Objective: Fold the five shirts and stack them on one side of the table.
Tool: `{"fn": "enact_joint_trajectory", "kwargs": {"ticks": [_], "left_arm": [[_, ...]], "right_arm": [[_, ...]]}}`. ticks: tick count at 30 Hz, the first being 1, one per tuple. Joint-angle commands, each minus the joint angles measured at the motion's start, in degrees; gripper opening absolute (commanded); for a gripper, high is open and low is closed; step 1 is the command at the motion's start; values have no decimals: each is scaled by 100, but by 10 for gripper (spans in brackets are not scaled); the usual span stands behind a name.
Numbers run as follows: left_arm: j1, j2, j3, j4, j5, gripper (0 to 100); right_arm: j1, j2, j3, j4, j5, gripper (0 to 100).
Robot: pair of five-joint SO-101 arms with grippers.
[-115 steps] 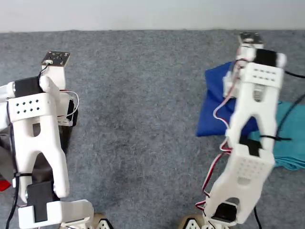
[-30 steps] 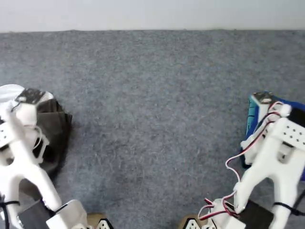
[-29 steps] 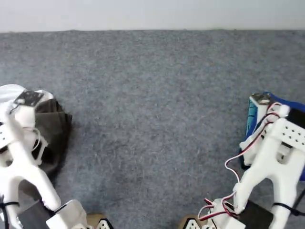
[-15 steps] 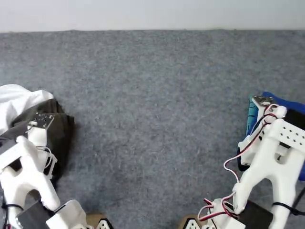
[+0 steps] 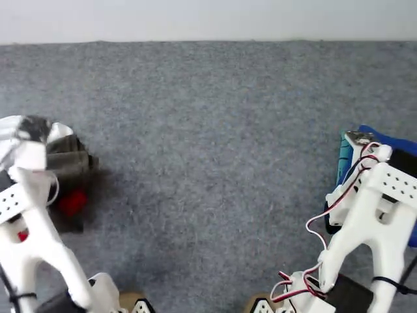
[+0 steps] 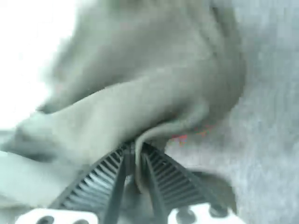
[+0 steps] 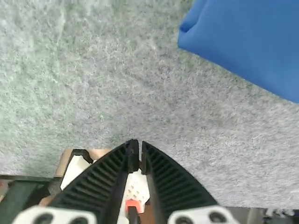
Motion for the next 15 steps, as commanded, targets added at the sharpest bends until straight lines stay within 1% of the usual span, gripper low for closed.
{"fn": "enact_joint_trajectory", "kwargs": {"ticks": [1,3,8,11,15], "left_arm": [[774,-686,-848,343,466,12],[1363,-941,-1033,466,624,12],[2963,-1363,-1200,422,905,12],[3798,-1363,-1244,141,1266,13],[4862,-1354,-1209,-299,1468,13]], "right_arm": [[-48,-277,9,242,-369,17],[-48,-277,9,242,-475,17],[-48,-277,9,242,-484,17],[-48,-277,9,242,-484,17],[-48,-277,9,242,-510,17]]}}
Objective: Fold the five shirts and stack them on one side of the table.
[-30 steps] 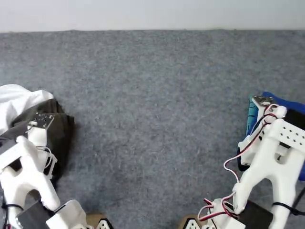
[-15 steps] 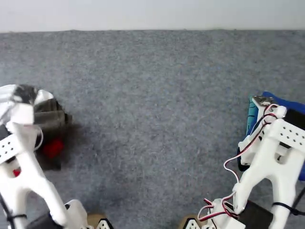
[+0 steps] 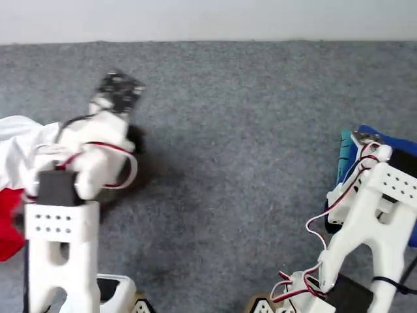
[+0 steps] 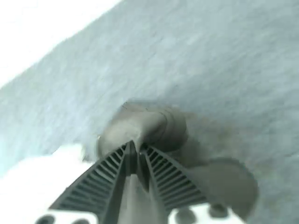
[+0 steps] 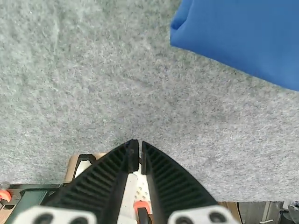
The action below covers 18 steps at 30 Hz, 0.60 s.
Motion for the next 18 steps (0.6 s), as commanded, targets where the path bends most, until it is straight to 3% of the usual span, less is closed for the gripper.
{"fn": "enact_joint_trajectory", "kwargs": {"ticks": [1,6,11,18], "left_arm": [[1011,-149,-233,-396,149,13],[1688,193,-268,-334,255,34],[1679,290,-286,167,1046,156],[1547,290,-769,1240,1336,170]], "right_arm": [[-48,-277,9,242,-88,17],[-48,-277,9,242,-79,17],[-75,-286,9,242,-70,18],[-215,-286,0,242,-62,22]]}}
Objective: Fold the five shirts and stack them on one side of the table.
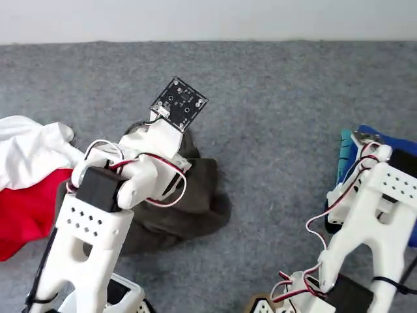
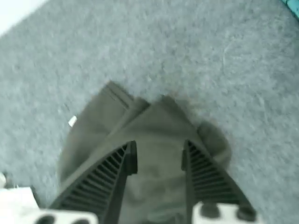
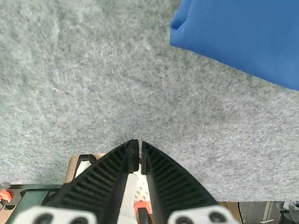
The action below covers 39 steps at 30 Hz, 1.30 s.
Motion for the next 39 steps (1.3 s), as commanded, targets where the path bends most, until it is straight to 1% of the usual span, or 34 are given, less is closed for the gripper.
{"fn": "enact_joint_trajectory", "kwargs": {"ticks": [1,4,7,10,12,14,16,20,23,27,30,35,39], "left_arm": [[-211,-26,-426,440,88,169],[-853,-26,-462,651,62,167],[-1697,0,-462,809,26,166],[-2549,18,-453,967,-299,166],[-3121,18,-444,1020,-440,166],[-3666,18,-435,1046,-519,166],[-4158,18,-338,1029,-633,166],[-4888,0,-48,1011,-791,166],[-5248,-26,224,1011,-791,166],[-5574,-26,418,1011,-791,166],[-5600,-26,453,1011,-791,166],[-5600,-26,453,1011,-791,166],[-5600,-26,453,1011,-782,166]], "right_arm": [[-312,-286,0,242,-44,22],[-919,-286,-18,242,-44,22],[-1842,-259,-18,215,-79,23],[-2818,-180,-18,31,-88,24],[-3319,-66,-18,-171,-88,27],[-3785,145,-18,-356,-88,62],[-4224,418,-18,-488,-88,124],[-4936,980,-35,-831,-88,225],[-5262,1411,-255,-1191,-88,232],[-5508,2088,-1029,-1411,-88,233],[-5534,2765,-1697,-1481,-105,232],[-5569,3916,-2734,-1314,-677,231],[-5648,4708,-3279,-1024,-738,231]]}}
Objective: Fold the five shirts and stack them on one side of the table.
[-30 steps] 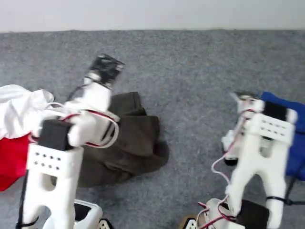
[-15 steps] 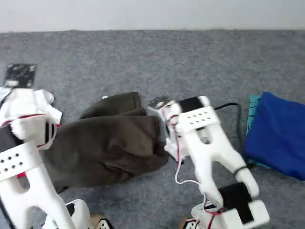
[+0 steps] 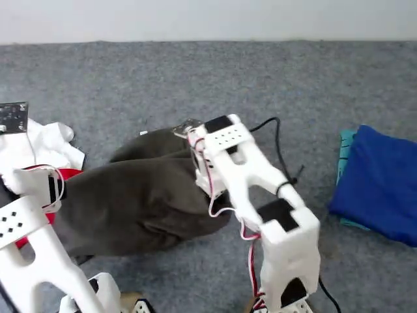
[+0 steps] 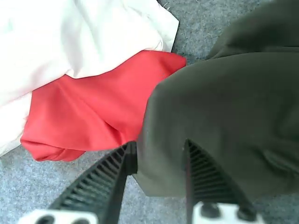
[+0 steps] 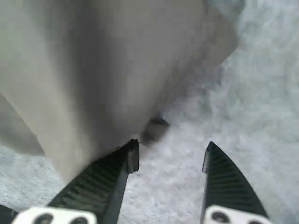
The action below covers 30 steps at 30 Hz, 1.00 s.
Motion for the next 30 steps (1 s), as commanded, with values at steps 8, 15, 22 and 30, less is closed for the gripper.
{"fn": "enact_joint_trajectory", "kwargs": {"ticks": [8,15,22,30], "left_arm": [[-35,-26,-31,0,-53,166],[-35,9,-31,0,-44,166],[-35,9,-31,0,-44,166],[-35,-9,-31,0,-44,166]], "right_arm": [[-198,725,-580,418,-114,231],[-426,866,-571,277,-88,204],[-321,690,-589,110,-53,11],[224,-752,-589,734,484,11]]}}
